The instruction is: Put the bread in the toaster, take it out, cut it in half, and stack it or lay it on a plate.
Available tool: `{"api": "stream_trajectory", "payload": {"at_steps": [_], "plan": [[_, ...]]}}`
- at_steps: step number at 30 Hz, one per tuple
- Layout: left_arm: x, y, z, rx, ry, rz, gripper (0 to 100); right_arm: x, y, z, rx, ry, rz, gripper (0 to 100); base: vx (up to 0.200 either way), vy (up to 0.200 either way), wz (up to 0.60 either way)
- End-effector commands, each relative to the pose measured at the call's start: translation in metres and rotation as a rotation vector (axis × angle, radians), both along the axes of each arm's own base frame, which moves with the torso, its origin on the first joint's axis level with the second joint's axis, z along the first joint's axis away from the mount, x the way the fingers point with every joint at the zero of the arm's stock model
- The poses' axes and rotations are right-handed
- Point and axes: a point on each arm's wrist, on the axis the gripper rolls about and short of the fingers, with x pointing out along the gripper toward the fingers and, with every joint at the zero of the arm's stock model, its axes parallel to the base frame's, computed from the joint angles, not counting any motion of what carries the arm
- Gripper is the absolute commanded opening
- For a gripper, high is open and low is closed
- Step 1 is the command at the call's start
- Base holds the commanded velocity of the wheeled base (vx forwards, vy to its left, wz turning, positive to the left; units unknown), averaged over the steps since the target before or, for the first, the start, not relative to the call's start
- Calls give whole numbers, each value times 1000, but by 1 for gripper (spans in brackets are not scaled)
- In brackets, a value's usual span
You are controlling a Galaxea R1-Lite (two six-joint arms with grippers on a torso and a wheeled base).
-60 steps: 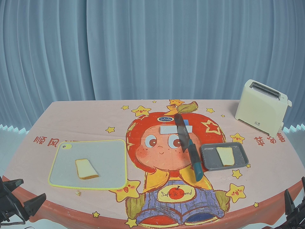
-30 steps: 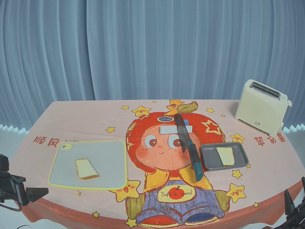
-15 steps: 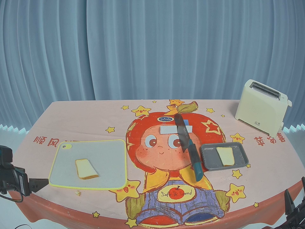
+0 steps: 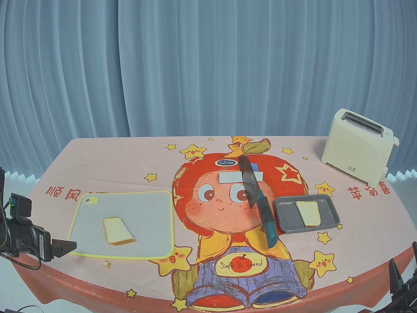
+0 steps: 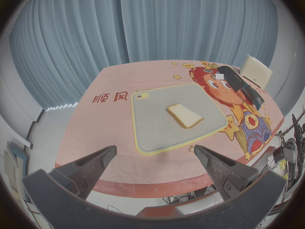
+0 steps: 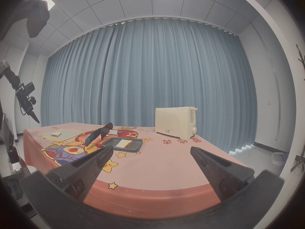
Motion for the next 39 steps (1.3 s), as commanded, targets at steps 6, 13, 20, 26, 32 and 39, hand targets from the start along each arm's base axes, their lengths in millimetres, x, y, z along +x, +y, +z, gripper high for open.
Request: {"api": "stream_trajectory", "payload": {"at_steps": [6,13,20,26,32,39], "plan": [[18,-7,-7,2,58,-40,100,0,0,-4,0,-1,0,100,0,0,0],[34,-8,-12,5,72,-36,100,0,0,-4,0,-1,0,100,0,0,0],[42,-15,-19,4,112,-67,100,0,0,-4,0,-1,0,100,0,0,0],[63,-23,-19,-34,130,-30,100,0,0,-4,2,-1,0,100,0,0,0],[84,-36,-23,-40,164,59,100,0,0,-4,0,-1,0,100,0,0,0],[98,-39,-33,10,192,90,100,0,0,-4,0,-1,0,100,0,0,0]]}}
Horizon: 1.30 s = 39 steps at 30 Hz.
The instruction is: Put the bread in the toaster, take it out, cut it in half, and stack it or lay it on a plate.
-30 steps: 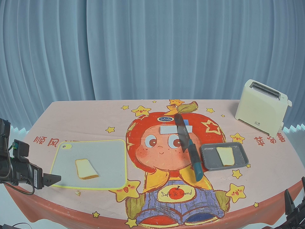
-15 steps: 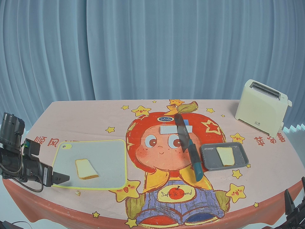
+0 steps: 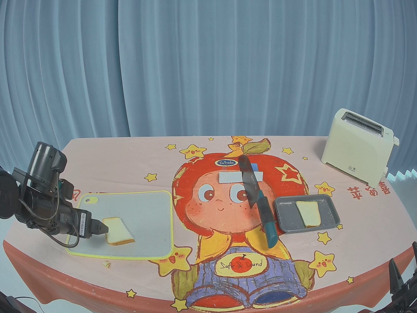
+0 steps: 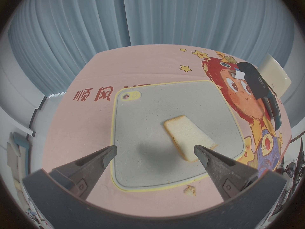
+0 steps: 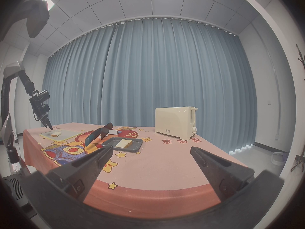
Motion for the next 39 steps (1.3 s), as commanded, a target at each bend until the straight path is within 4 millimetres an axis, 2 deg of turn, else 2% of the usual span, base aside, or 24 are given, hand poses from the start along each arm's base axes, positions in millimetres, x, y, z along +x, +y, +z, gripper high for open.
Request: {"api": "stream_trajectory", "payload": {"at_steps": [1,12,37,38,39], "plan": [[10,-3,-9,10,39,-4,100,0,0,-4,-1,-2,1,100,0,0,0],[20,-4,-17,33,66,14,100,0,0,-4,1,-2,1,100,0,0,0],[26,-4,-27,42,110,16,100,0,0,-4,1,-2,1,100,0,0,0],[25,-4,-27,44,112,14,0,0,0,-4,-1,-2,1,100,0,0,0],[25,-4,-28,46,113,14,0,0,0,-4,-1,-2,1,100,0,0,0]]}}
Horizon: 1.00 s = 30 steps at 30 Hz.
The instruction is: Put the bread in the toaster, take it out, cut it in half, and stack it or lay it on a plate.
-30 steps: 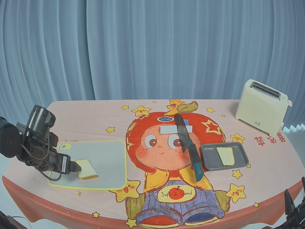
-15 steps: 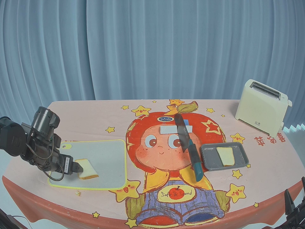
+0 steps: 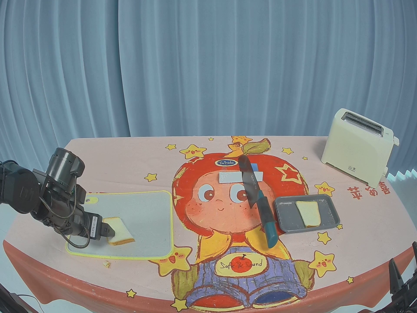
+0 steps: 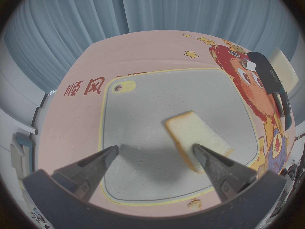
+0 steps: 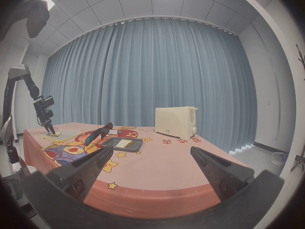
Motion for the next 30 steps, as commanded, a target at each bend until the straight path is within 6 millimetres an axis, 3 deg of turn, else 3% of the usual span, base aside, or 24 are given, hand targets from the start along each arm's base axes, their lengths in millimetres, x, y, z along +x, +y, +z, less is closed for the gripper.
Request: {"api": "stream_trajectory", "payload": {"at_steps": [1,25,30], "plan": [[-1,0,-2,5,8,-1,0,0,0,-4,0,-2,1,100,0,0,0],[-1,0,0,0,3,1,0,0,0,-4,0,-2,1,100,0,0,0],[0,0,10,-13,-49,3,0,0,0,-4,1,-2,1,100,0,0,0]]}}
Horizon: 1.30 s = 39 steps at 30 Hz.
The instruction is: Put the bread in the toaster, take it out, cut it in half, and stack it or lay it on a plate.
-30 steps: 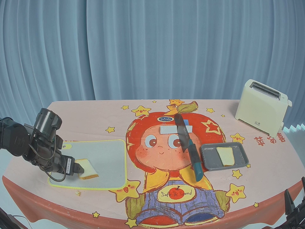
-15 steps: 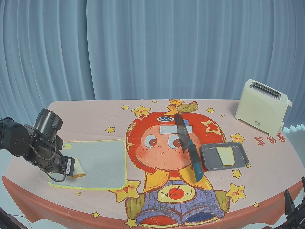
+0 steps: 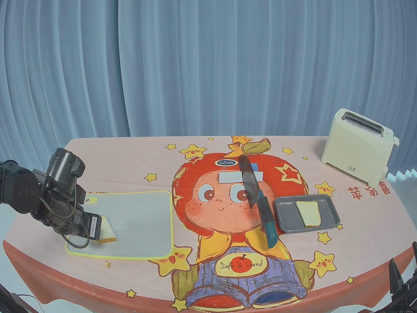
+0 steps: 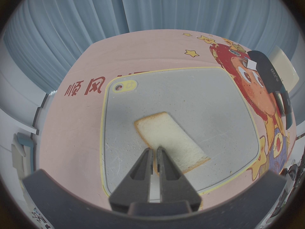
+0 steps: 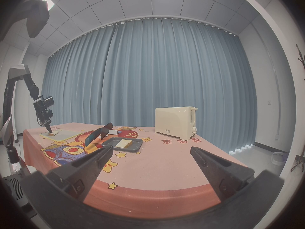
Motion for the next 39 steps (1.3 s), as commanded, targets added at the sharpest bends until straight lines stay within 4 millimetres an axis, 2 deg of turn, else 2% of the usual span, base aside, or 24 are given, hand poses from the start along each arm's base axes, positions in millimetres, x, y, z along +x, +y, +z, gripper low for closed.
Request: {"api": "stream_trajectory", "payload": {"at_steps": [1,4,6,8,18,29,39], "plan": [[-4,1,16,-16,-75,2,0,0,0,-4,1,-2,1,100,0,0,0],[-27,5,44,-43,-186,-11,0,0,0,-4,0,-2,1,100,0,0,0],[-41,7,56,-55,-246,-19,0,0,0,-4,1,-2,1,100,0,0,0],[-47,8,62,-59,-273,-15,0,0,0,-4,0,-2,1,100,0,0,0],[-48,9,56,-54,-260,-13,0,0,0,-4,0,-2,1,100,0,0,0],[-49,9,58,-63,-271,-11,0,0,0,-4,0,-2,1,100,0,0,0],[-40,8,74,-76,-371,0,0,0,0,-4,0,-2,1,100,0,0,0]]}}
